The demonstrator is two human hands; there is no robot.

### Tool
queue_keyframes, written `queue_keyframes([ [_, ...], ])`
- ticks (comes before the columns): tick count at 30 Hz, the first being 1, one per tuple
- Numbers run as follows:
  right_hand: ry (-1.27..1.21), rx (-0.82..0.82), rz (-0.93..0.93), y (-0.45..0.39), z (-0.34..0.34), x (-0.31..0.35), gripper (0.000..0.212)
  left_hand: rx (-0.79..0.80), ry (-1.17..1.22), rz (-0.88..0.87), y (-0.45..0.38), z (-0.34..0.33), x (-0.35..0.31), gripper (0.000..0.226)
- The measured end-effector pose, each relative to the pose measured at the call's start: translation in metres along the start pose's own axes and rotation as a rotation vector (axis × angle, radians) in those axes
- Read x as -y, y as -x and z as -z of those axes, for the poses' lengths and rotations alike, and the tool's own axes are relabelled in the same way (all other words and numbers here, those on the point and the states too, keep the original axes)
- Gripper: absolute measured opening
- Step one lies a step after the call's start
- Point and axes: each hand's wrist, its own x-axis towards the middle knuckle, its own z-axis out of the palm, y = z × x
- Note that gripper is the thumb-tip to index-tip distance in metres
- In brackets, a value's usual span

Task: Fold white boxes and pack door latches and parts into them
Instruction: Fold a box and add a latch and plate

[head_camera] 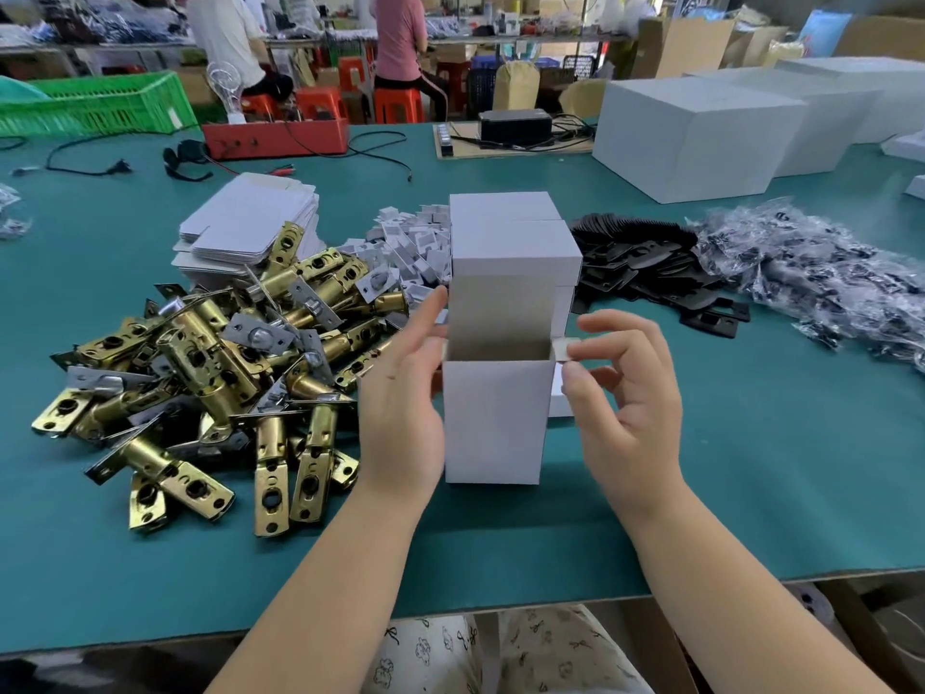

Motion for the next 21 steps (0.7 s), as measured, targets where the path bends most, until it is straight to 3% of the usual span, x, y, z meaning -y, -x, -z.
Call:
queue_keyframes([
  [1, -0.009, -0.001, -0.041, 0.0, 0.0, 0.0, 0.006, 0.017, -0.124, -0.004, 0.002, -0.001, 0.002, 0.041],
  [4, 0.043, -0.015, -0.048, 0.002, -0.002, 0.003, 0.009, 0.151, -0.384, 0.032, 0.007, -0.004, 0.005, 0.081],
  [5, 0.059, -0.026, -0.024, 0.003, -0.002, 0.004, 0.01, 0.168, -0.421, 0.012, 0.007, -0.005, 0.006, 0.082],
  [9, 0.09, -0.058, 0.052, 0.005, -0.002, 0.005, 0.008, 0.114, -0.393, -0.091, 0.008, -0.006, 0.005, 0.065],
  [13, 0.129, -0.035, 0.048, 0.002, -0.003, 0.002, 0.017, 0.18, -0.335, -0.144, 0.007, -0.006, 0.01, 0.051],
  [16, 0.061, 0.046, -0.003, 0.0, 0.0, 0.001, 0.027, 0.173, -0.309, -0.141, 0.007, -0.007, 0.014, 0.043],
  [21, -0.072, 0.193, -0.067, -0.002, 0.002, 0.004, 0.039, 0.019, -0.264, -0.178, 0.007, -0.001, 0.015, 0.042],
])
